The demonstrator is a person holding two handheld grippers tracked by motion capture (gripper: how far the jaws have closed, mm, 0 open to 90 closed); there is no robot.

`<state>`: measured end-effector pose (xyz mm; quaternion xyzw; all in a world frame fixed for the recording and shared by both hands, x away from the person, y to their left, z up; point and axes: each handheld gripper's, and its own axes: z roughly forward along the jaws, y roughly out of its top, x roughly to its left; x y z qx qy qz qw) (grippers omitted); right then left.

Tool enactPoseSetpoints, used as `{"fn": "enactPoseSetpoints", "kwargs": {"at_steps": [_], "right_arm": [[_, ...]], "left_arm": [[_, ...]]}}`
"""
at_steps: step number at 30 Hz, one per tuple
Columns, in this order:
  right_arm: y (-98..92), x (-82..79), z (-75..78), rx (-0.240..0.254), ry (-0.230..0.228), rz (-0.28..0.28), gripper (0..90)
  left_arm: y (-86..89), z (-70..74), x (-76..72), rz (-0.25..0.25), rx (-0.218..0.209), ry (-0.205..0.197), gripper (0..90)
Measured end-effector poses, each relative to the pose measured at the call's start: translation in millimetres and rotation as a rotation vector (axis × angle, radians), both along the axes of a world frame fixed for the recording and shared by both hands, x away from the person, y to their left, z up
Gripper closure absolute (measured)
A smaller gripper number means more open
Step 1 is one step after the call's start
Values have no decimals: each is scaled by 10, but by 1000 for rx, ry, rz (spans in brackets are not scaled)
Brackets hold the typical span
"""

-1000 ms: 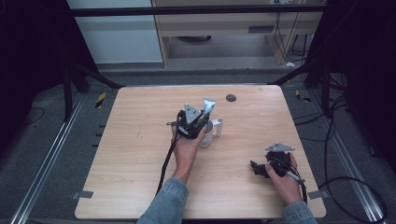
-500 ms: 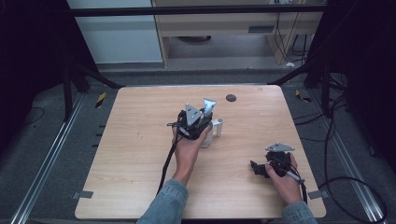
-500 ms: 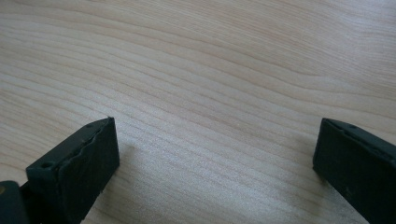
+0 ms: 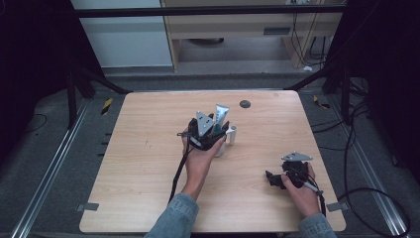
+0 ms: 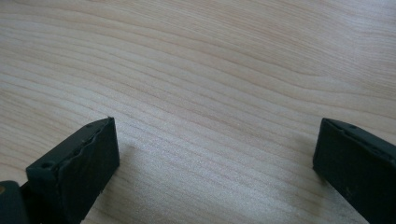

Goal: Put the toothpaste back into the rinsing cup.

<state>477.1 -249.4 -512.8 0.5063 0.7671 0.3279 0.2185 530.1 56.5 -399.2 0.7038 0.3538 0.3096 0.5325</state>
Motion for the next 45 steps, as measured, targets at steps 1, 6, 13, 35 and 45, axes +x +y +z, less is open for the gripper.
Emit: {"fn": "enactPoseSetpoints", "kwargs": {"at_steps": [1,6,13,35,45], "right_arm": [[0,0,0,0,0,0,6],[-1,1,0,-1,-2,0,6],[-1,1,-1,-2,-2,0,6],[7,-4,-1,0,-1,-6,6],[7,-4,-1,0,-2,-6,6]], "left_arm": [[0,4,-12,-2,3,-2,354],[3,29,-77,-20,5,-14,285],[13,55,-179,-54,20,-8,193],[179,2,-385,-148,134,65,102],[275,-71,-454,-168,167,100,88]]}}
